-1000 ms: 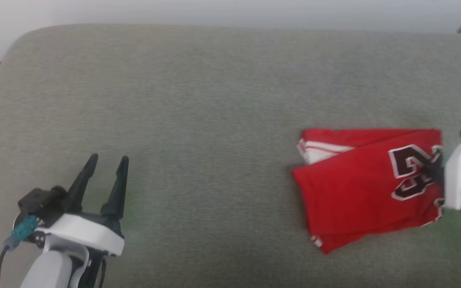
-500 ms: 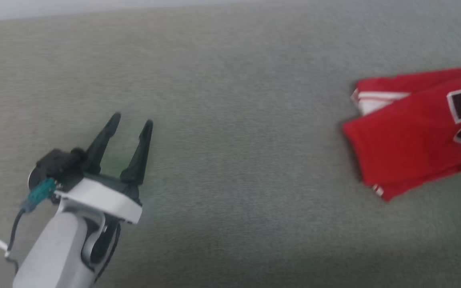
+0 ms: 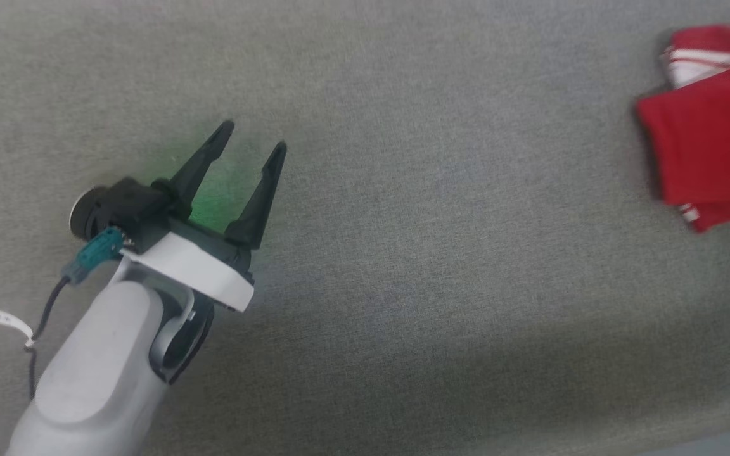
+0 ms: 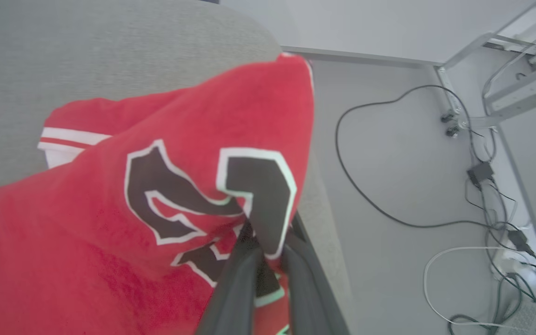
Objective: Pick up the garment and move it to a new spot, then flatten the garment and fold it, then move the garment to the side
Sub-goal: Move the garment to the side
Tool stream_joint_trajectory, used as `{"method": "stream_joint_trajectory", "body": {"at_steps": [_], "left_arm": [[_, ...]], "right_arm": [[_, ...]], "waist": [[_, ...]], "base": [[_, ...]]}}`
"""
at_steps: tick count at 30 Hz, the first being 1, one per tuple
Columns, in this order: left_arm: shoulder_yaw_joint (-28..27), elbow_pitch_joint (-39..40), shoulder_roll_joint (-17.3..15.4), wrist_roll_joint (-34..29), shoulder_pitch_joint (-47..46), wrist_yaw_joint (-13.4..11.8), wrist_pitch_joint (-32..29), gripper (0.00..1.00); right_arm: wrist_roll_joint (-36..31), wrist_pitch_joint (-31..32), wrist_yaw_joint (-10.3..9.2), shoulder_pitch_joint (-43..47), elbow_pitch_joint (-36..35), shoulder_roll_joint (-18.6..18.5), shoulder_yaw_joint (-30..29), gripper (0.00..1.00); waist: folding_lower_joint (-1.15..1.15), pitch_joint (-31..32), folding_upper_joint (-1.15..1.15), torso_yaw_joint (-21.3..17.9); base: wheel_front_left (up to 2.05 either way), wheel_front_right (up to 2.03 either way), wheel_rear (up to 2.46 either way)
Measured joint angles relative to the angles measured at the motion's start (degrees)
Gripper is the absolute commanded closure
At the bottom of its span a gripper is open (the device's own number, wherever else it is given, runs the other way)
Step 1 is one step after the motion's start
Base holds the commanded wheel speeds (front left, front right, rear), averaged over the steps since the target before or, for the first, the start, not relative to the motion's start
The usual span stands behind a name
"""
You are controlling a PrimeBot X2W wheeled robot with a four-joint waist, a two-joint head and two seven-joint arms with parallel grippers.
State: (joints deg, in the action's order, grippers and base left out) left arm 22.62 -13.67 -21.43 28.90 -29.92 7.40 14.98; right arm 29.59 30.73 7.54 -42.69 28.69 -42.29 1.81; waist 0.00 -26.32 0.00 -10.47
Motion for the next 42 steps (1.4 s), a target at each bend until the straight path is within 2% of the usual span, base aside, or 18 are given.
{"method": "stream_joint_trajectory", "body": {"at_steps": [5, 10, 26, 27, 28, 29, 30, 42], "left_arm": [[2.1, -0.5, -0.5, 0.5, -2.7, 0.0, 0.0, 0.00], [3.4, -0.5, -1.0, 1.4, -4.5, 0.0, 0.0, 0.00], [5.3, -0.4, -1.2, 2.9, -7.7, 0.0, 0.0, 0.00], [5.1, -0.4, -1.3, 3.0, -7.7, 0.0, 0.0, 0.00], [5.0, -0.4, -1.4, 3.1, -7.6, 0.0, 0.0, 0.00], [4.8, -0.4, -1.5, 3.3, -7.6, 0.0, 0.0, 0.00], [4.6, -0.4, -1.6, 3.3, -7.5, 0.0, 0.0, 0.00], [0.4, 1.2, -2.7, 4.3, -3.1, 0.0, 0.0, 0.00]], "right_arm": [[-3.5, -4.9, 0.00, -2.4, 3.6, -2.2, -0.1, 1.00], [-6.9, -9.0, 0.00, -4.9, 7.5, -2.7, -0.4, 1.00], [-9.2, -14.7, 0.00, -10.2, 20.1, 0.6, 1.4, 1.00], [-9.2, -15.1, 0.00, -10.5, 20.5, 0.6, 1.5, 0.75], [-9.4, -15.3, 0.00, -10.7, 20.9, 0.5, 1.7, 0.56], [-9.5, -15.6, 0.00, -11.0, 21.5, 0.5, 1.7, 0.16], [-9.5, -15.9, 0.00, -11.2, 22.1, 0.5, 1.5, 0.00], [-9.8, -19.4, 0.00, -13.4, 26.2, 0.7, 1.2, 0.00]], "waist": [[0.00, -2.4, 0.00, -0.4], [0.00, -4.3, 0.00, 0.1], [0.00, -6.9, 0.00, 2.8], [0.00, -6.9, 0.00, 2.8], [0.00, -6.8, 0.00, 2.8], [0.00, -6.7, 0.00, 2.7], [0.00, -6.6, 0.00, 2.7], [0.00, -3.0, 0.00, 2.1]], "base": [[0.00, 0.00, 0.00], [0.00, 0.00, 0.00], [0.00, 0.00, 0.00], [0.00, 0.00, 0.00], [0.00, 0.00, 0.00], [0.00, 0.00, 0.00], [0.00, 0.00, 0.00], [0.00, 0.00, 0.00]]}}
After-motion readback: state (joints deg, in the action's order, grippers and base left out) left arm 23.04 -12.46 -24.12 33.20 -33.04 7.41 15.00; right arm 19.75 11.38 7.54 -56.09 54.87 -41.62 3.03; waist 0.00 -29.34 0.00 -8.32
